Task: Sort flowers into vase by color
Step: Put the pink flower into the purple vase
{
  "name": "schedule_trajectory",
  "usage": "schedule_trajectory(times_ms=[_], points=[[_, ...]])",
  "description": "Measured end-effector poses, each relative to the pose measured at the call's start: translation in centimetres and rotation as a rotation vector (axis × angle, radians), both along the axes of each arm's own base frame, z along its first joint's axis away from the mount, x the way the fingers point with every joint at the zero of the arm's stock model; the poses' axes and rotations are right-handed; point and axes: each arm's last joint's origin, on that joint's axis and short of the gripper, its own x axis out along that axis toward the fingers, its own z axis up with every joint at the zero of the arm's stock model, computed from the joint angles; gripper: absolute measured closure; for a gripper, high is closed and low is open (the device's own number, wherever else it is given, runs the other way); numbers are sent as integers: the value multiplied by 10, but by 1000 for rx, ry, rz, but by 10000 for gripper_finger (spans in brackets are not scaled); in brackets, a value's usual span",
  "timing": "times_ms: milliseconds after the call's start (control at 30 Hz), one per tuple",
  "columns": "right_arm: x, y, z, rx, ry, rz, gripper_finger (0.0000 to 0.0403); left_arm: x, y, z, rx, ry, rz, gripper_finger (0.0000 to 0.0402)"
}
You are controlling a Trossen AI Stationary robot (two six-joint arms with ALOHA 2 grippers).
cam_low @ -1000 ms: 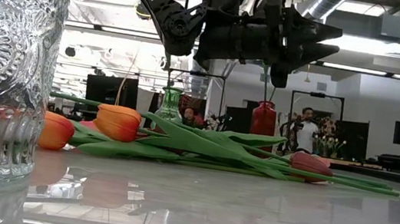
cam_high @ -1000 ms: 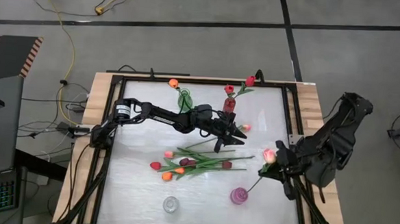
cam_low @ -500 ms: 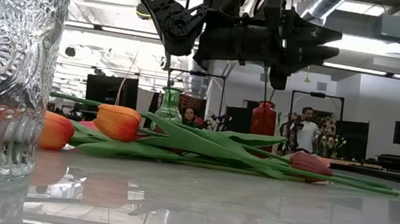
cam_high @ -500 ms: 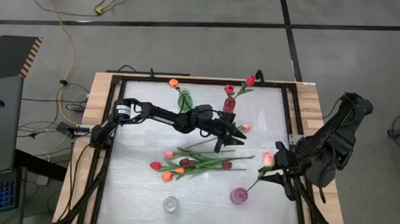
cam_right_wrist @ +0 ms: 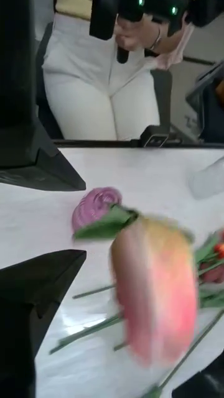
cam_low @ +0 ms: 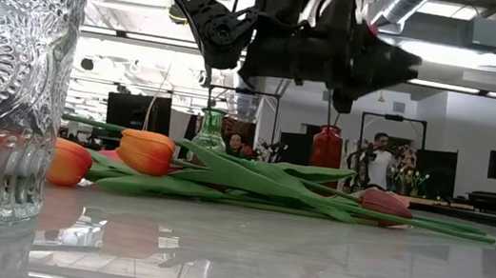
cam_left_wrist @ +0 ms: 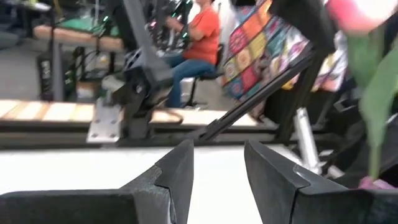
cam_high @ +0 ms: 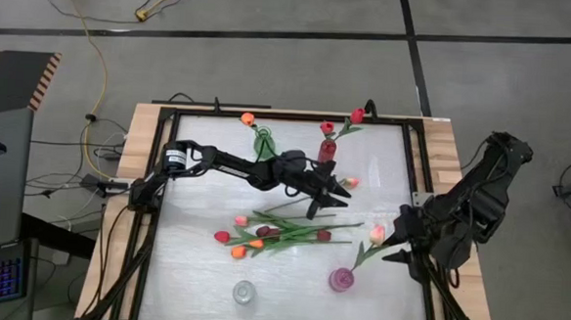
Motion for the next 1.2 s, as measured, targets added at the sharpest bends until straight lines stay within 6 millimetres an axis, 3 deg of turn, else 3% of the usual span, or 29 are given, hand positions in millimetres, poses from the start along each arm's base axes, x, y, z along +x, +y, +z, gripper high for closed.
schedule_trajectory(times_ms=[333,700,1200], points=[[-4,-9,-7,-109,64,-37,229,-3,-3,-29,182,264,184,272],[2,-37,-13,-269,133,-200,239,-13,-9,-52,413,547,471,272],[15,-65,-14,-423,171,-255,242,-20,-7,-63,294,682,538,272]])
